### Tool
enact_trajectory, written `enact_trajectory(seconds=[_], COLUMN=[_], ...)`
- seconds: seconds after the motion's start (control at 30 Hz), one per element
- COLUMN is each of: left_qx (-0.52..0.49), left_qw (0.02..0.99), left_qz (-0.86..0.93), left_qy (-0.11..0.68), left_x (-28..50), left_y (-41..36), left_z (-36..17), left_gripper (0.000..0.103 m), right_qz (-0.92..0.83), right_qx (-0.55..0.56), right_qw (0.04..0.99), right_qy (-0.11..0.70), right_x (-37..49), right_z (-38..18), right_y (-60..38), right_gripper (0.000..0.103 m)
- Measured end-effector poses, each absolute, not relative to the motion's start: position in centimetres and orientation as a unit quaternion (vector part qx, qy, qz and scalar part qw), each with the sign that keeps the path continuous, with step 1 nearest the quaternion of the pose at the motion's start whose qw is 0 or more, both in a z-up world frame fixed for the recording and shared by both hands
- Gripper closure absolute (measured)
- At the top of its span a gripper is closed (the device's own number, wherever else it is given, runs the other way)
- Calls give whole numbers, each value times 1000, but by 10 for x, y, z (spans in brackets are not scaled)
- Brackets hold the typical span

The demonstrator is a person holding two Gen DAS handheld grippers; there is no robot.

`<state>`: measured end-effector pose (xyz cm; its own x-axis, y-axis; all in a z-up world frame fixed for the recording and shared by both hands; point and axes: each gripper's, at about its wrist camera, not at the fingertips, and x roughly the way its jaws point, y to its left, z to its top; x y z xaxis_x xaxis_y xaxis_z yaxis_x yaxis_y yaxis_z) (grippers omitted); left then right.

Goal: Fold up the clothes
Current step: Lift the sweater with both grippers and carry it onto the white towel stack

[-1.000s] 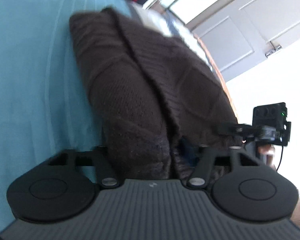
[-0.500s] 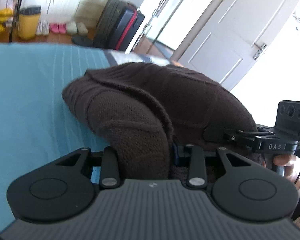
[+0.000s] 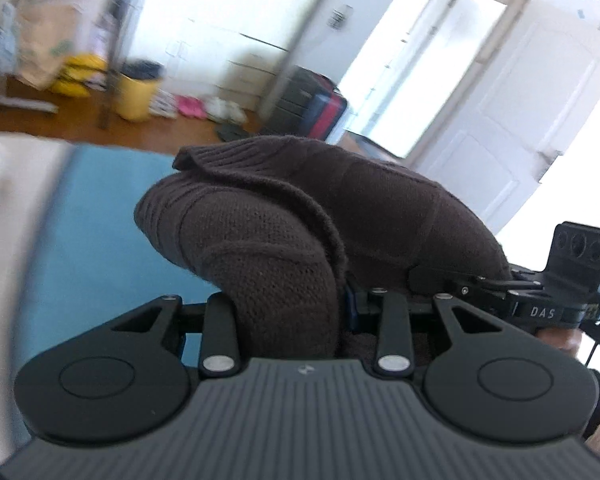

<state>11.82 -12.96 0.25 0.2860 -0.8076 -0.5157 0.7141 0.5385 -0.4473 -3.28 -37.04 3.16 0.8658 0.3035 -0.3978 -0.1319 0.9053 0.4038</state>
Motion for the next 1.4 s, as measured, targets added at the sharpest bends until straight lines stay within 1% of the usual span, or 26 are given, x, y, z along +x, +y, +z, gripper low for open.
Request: enact_trajectory(seconds=[0.1, 0.23, 0.33, 0.37, 0.4, 0.43, 0.5, 0.53, 0.57, 0.6, 0.63, 0.7, 0.73, 0.9, 0.93, 1.0, 1.03, 1.07, 1.1, 1.13, 1.17, 1.2, 1.23, 1.3, 1.4], left_qx=[-66, -7, 36, 53, 68, 75, 65, 55, 45, 36, 27, -19, -40, -98, -104, -102, -90, -71, -49, -23, 8, 45, 79, 110, 88], left_qw=[828, 878, 901, 902, 892, 876, 839, 827, 821, 820, 826, 851, 863, 899, 902, 904, 907, 909, 909, 908, 907, 907, 905, 902, 914], left_qz=[-438, -369, -317, -304, -299, -294, -259, -223, -184, -167, -174, -190, -193, -193, -201, -200, -199, -200, -204, -208, -212, -216, -217, -208, -181], left_qy=[344, 306, 293, 301, 331, 374, 474, 513, 538, 546, 536, 488, 464, 380, 369, 363, 361, 359, 360, 362, 362, 359, 356, 363, 353], left_x=[152, 198, 238, 252, 272, 297, 344, 361, 371, 375, 371, 353, 342, 294, 288, 285, 286, 288, 289, 289, 291, 291, 285, 285, 302], left_y=[-72, -5, 37, 53, 69, 81, 112, 128, 142, 154, 163, 181, 188, 204, 204, 205, 202, 196, 188, 179, 171, 162, 158, 154, 158], left_z=[31, 77, 99, 101, 93, 75, 20, -11, -38, -59, -74, -84, -85, -97, -101, -103, -101, -96, -89, -83, -76, -72, -67, -62, -46], left_gripper=[70, 70, 69, 67, 65, 57, 52, 51, 52, 48, 40, 36, 35, 35, 32, 32, 33, 38, 54, 68, 69, 71, 71, 73, 75], right_qz=[160, 219, 243, 245, 240, 231, 214, 206, 200, 197, 200, 213, 219, 252, 253, 256, 261, 260, 248, 231, 214, 198, 184, 173, 232], right_qx=[193, 209, 248, 271, 301, 333, 347, 337, 331, 329, 339, 364, 365, 359, 359, 355, 352, 343, 326, 305, 284, 265, 249, 247, 333], right_qw=[945, 934, 922, 915, 906, 893, 875, 864, 852, 842, 838, 838, 835, 826, 823, 816, 812, 813, 823, 835, 846, 855, 862, 867, 835], right_qy=[211, 192, 170, 170, 179, 199, 260, 311, 352, 380, 377, 345, 348, 354, 359, 377, 386, 392, 394, 396, 397, 399, 402, 397, 372], right_x=[16, 93, 149, 170, 188, 208, 244, 260, 268, 271, 265, 242, 234, 207, 204, 204, 207, 211, 213, 214, 215, 213, 209, 205, 211], right_z=[44, 55, 46, 36, 21, -1, -48, -77, -101, -122, -133, -139, -138, -142, -144, -151, -155, -155, -150, -142, -133, -124, -112, -90, -71], right_y=[-331, -273, -230, -216, -207, -195, -172, -160, -152, -146, -147, -157, -161, -165, -163, -155, -150, -145, -137, -129, -121, -116, -109, -99, -101], right_gripper=[56, 56, 55, 54, 50, 42, 40, 39, 38, 34, 31, 27, 24, 21, 19, 18, 25, 34, 43, 51, 56, 65, 70, 71, 73])
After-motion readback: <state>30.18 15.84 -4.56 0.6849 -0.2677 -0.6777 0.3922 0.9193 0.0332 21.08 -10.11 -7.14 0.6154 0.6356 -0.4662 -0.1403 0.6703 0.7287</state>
